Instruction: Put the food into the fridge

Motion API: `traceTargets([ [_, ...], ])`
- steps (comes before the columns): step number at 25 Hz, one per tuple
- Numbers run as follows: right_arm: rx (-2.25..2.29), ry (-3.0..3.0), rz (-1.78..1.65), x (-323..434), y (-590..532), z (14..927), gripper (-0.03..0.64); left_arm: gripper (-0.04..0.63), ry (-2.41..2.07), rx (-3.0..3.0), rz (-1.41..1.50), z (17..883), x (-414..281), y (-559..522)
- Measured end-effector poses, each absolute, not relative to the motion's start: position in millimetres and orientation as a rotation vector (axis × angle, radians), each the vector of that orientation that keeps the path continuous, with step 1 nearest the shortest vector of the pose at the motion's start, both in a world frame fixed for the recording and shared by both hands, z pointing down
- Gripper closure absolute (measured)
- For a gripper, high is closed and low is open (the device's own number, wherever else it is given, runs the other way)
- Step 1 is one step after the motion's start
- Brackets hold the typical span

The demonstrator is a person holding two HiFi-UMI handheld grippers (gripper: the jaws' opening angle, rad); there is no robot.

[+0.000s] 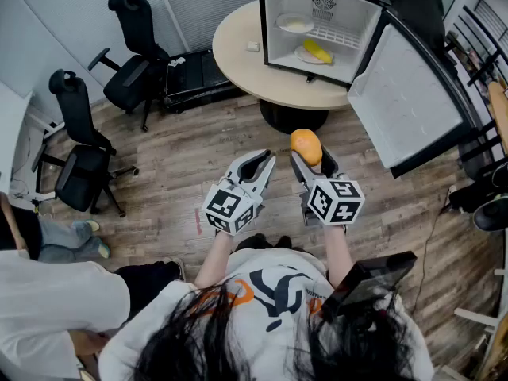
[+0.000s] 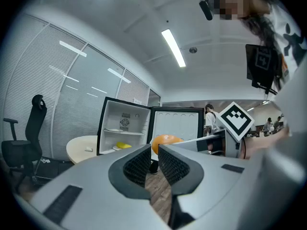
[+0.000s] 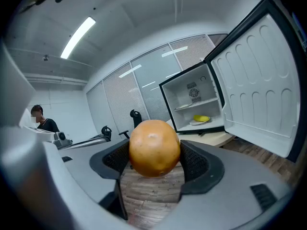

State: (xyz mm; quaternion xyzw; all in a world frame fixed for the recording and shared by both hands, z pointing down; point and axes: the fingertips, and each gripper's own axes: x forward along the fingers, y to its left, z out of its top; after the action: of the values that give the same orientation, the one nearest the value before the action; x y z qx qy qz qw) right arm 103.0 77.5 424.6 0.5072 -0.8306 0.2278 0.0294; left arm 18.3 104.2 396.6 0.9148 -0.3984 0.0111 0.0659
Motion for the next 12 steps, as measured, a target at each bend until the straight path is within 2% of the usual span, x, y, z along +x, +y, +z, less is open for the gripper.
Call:
traceTargets([
  [12,1.542,-2.589,0.641,115.3,61.1,421.8,0.291,0.557,-1.22,2.751,0.04,398.7,32.3,87.7],
])
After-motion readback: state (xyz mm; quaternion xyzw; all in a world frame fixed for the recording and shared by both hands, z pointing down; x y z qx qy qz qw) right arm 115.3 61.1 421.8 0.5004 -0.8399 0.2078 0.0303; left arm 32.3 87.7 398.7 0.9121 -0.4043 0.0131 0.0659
